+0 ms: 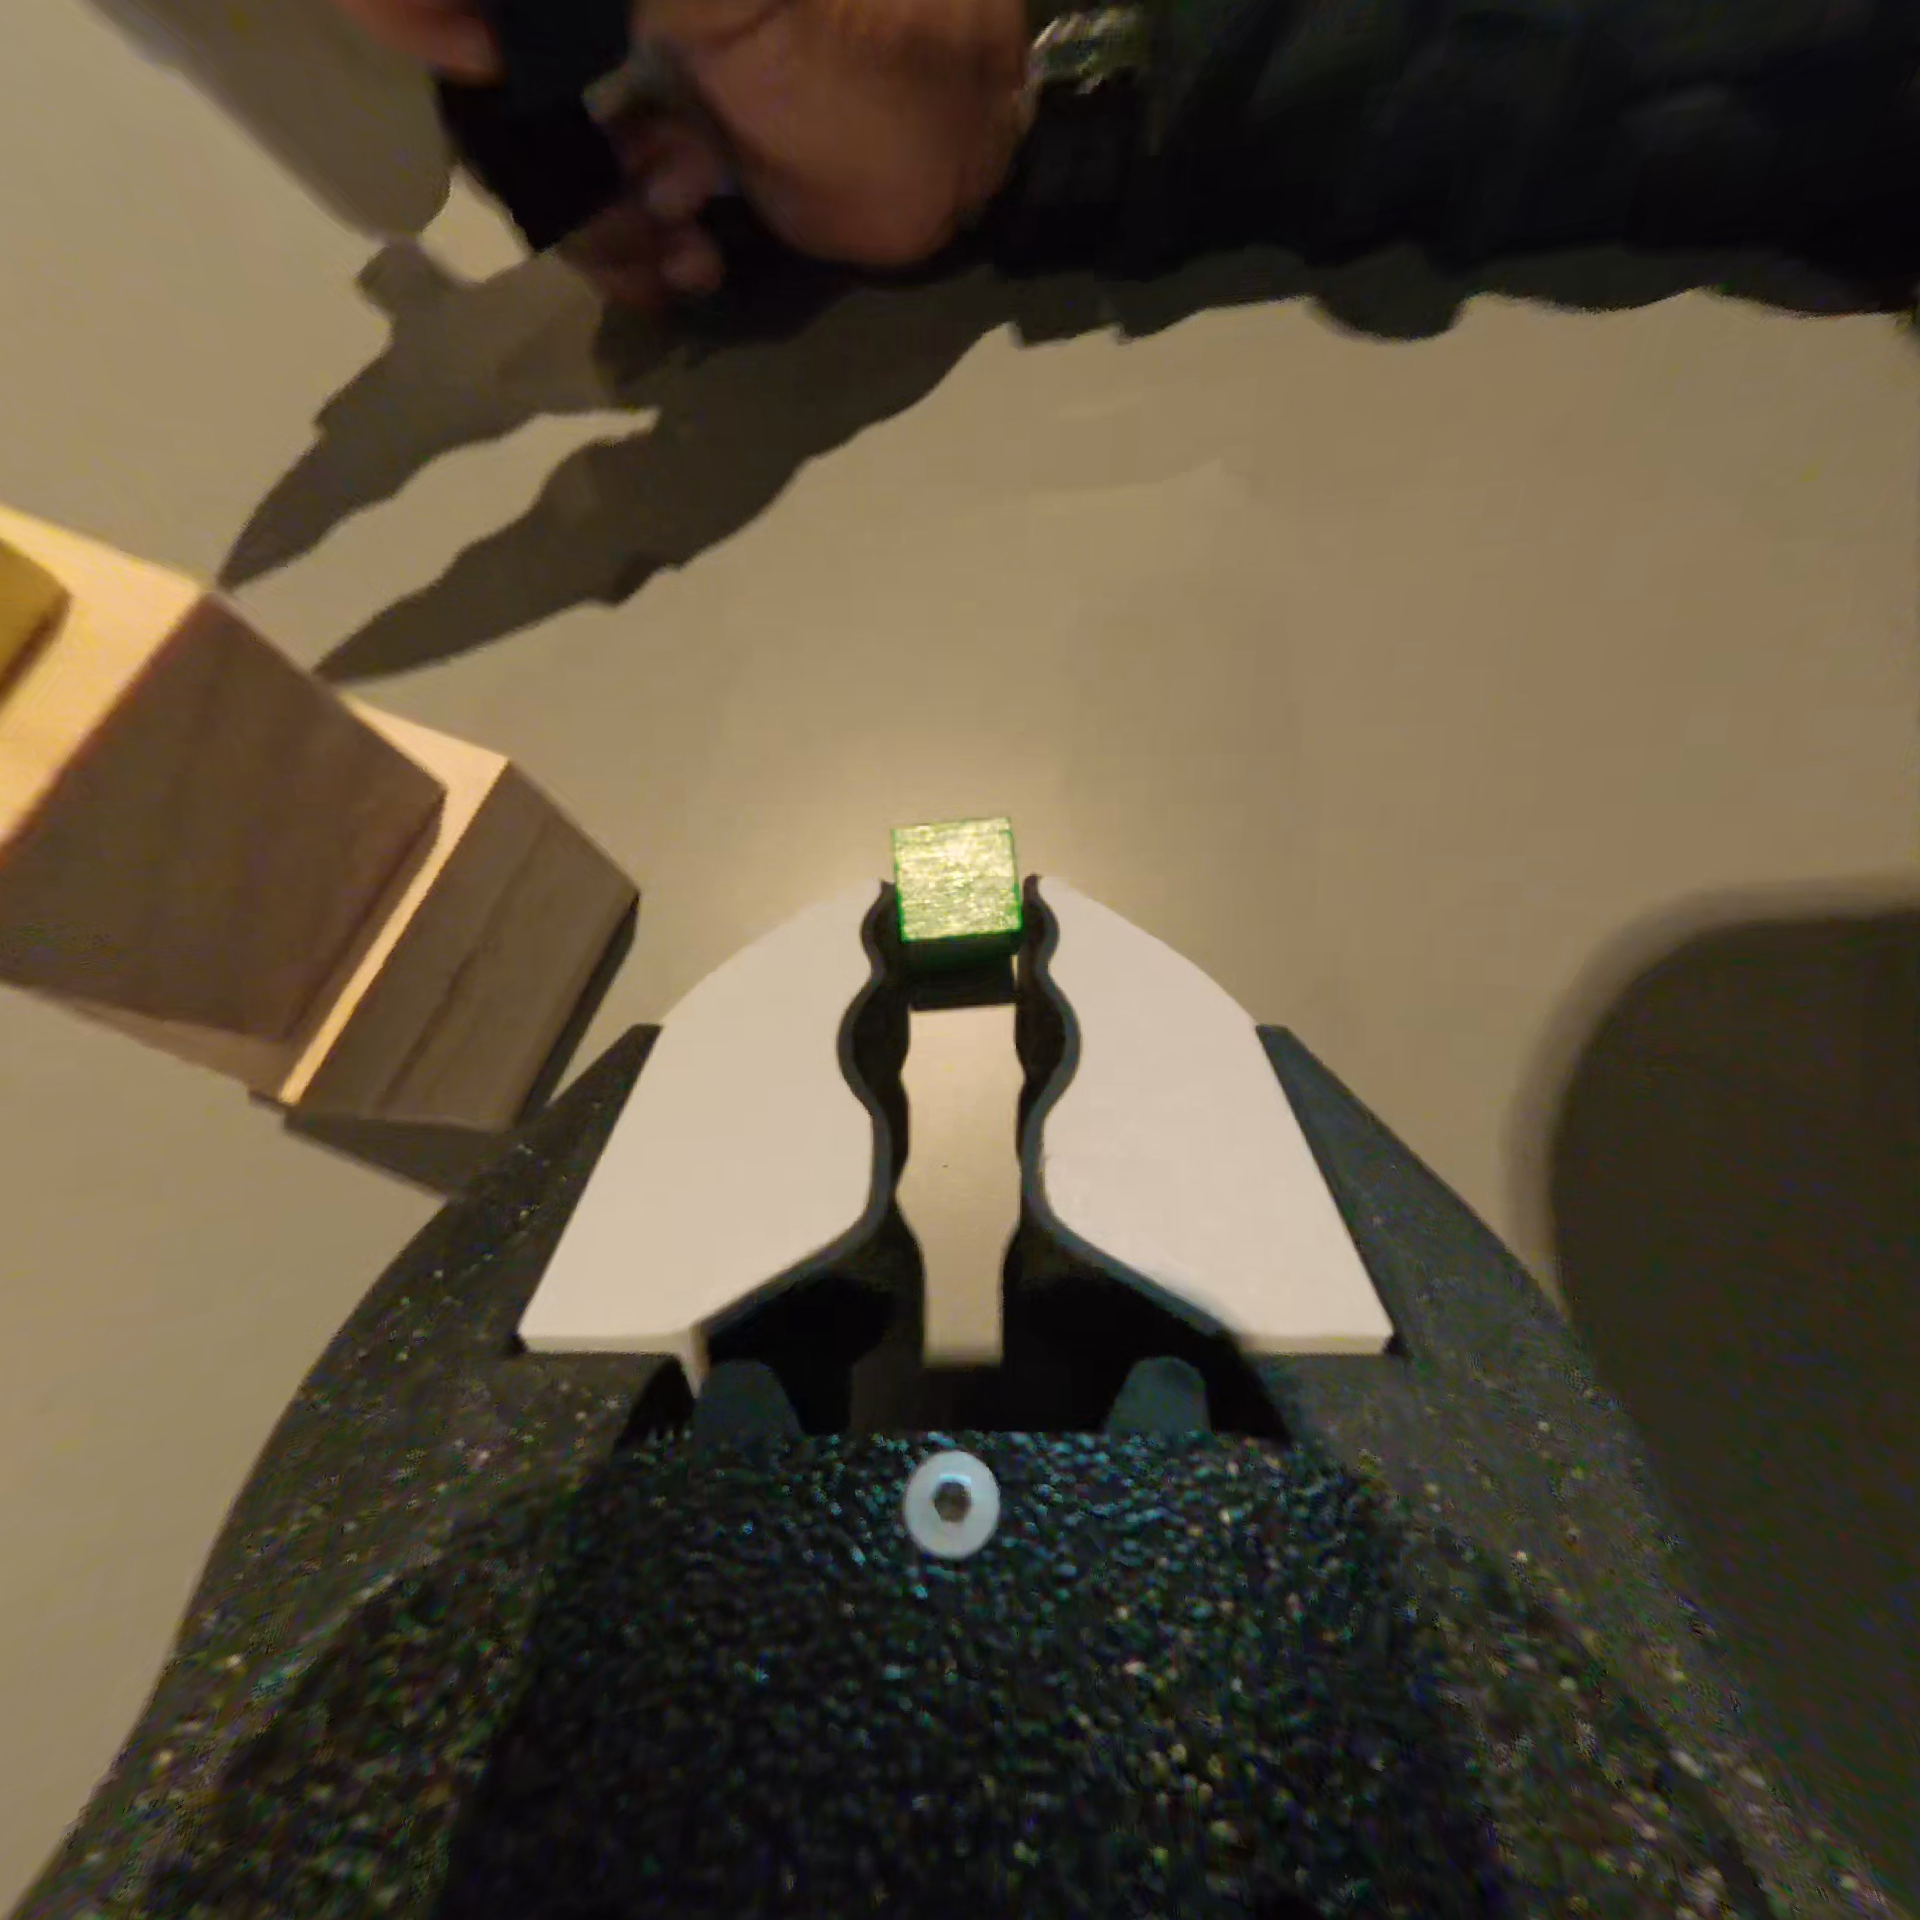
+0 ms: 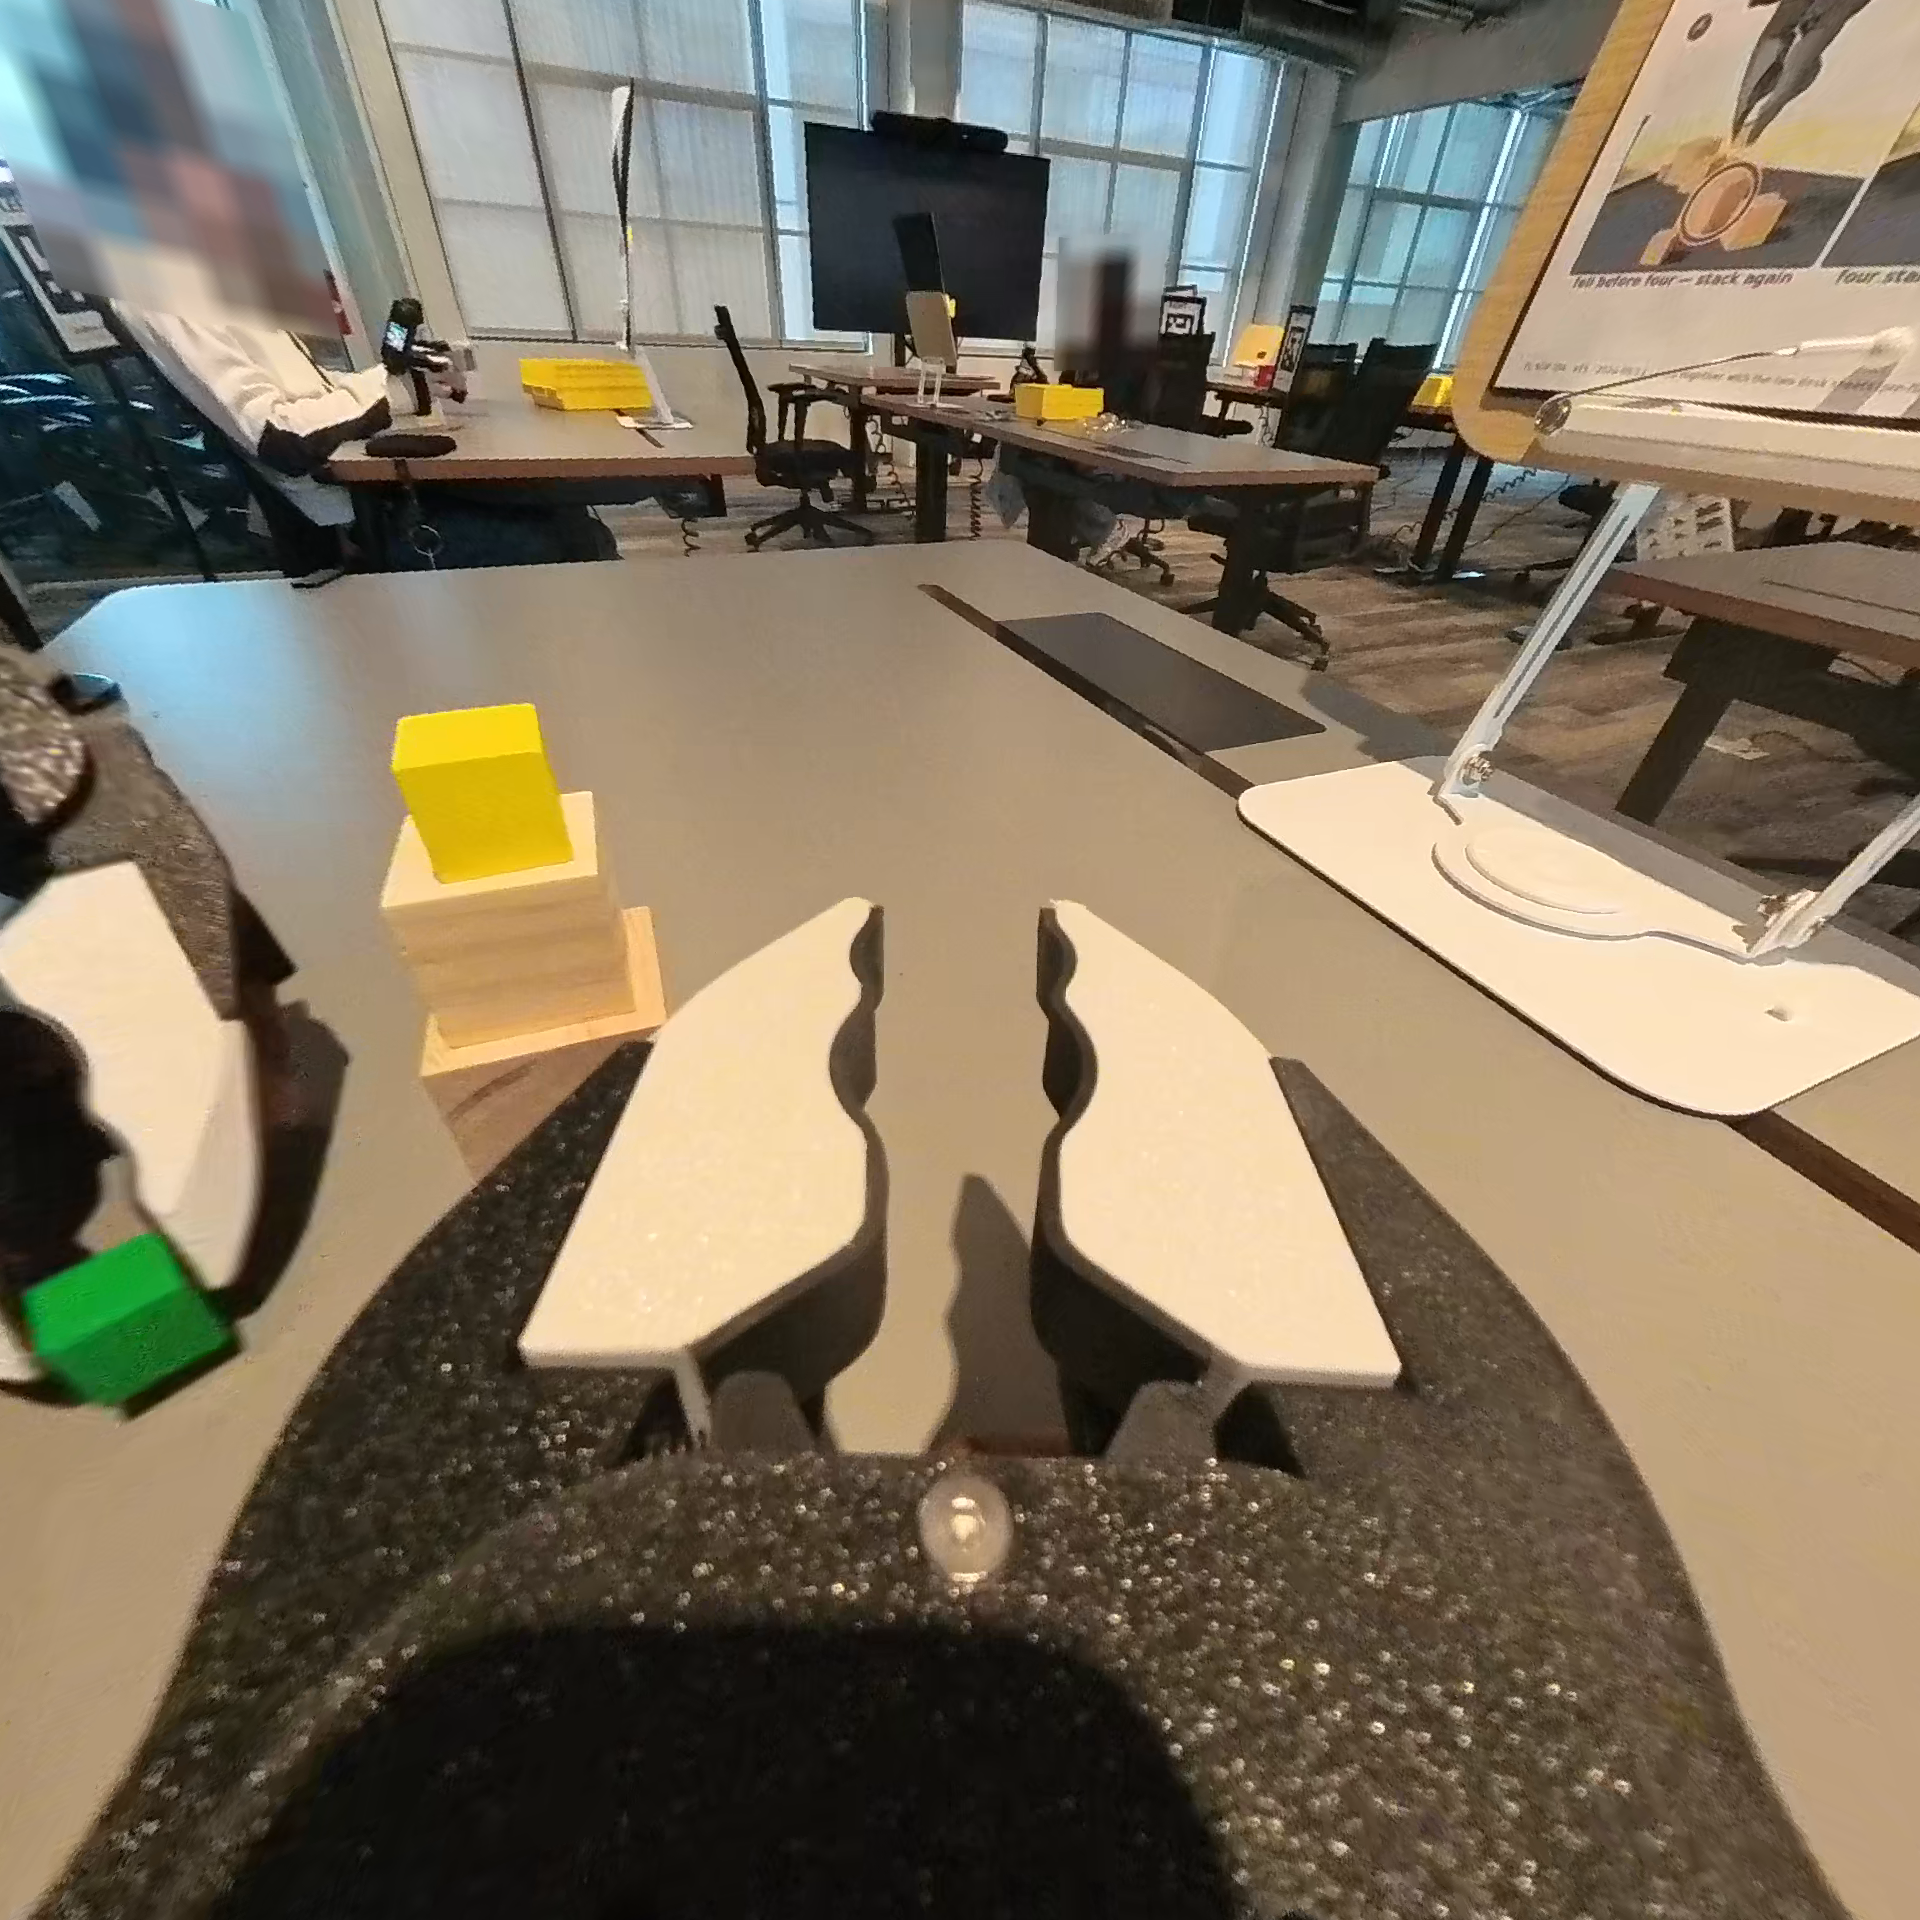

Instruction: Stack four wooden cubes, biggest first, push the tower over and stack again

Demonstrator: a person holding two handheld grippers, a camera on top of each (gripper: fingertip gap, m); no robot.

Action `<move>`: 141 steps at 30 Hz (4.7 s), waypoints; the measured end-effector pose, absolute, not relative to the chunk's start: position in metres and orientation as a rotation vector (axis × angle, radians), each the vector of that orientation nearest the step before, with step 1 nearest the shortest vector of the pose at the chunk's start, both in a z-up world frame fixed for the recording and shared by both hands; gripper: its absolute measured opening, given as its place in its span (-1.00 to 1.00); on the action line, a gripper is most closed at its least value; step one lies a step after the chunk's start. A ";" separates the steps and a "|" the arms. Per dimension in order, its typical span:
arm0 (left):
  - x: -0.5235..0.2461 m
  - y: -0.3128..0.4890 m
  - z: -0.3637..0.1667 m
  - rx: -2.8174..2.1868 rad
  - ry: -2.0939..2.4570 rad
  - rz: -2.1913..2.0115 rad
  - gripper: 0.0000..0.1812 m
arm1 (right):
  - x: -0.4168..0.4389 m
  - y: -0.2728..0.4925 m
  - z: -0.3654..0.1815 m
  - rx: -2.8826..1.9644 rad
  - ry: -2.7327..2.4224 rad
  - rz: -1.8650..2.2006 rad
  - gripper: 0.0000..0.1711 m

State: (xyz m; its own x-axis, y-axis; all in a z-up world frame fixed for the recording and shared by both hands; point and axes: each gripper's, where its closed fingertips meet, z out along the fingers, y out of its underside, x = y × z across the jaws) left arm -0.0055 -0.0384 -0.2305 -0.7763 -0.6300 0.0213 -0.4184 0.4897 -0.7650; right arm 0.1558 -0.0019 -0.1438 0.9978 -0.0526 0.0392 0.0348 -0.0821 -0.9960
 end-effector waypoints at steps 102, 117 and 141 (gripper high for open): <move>0.061 0.029 -0.130 -0.335 2.760 -0.965 -0.70 | 0.153 0.002 -0.145 -1.657 -0.027 0.019 -0.73; 0.058 0.061 -0.085 -0.322 2.059 -1.657 -1.00 | 0.152 0.001 -0.144 -1.648 -0.031 0.033 -0.75; 0.070 0.051 -0.163 -0.869 2.107 -1.377 -1.00 | 0.152 0.002 -0.144 -1.653 -0.030 0.031 -0.74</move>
State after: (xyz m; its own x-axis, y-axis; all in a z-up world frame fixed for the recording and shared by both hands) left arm 0.0695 0.0506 -0.1629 -0.6864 -0.7257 -0.0465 -0.2487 0.2943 -0.9228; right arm 0.1520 0.0017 -0.1444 0.9993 0.0383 -0.0017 0.0015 -0.0823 -0.9966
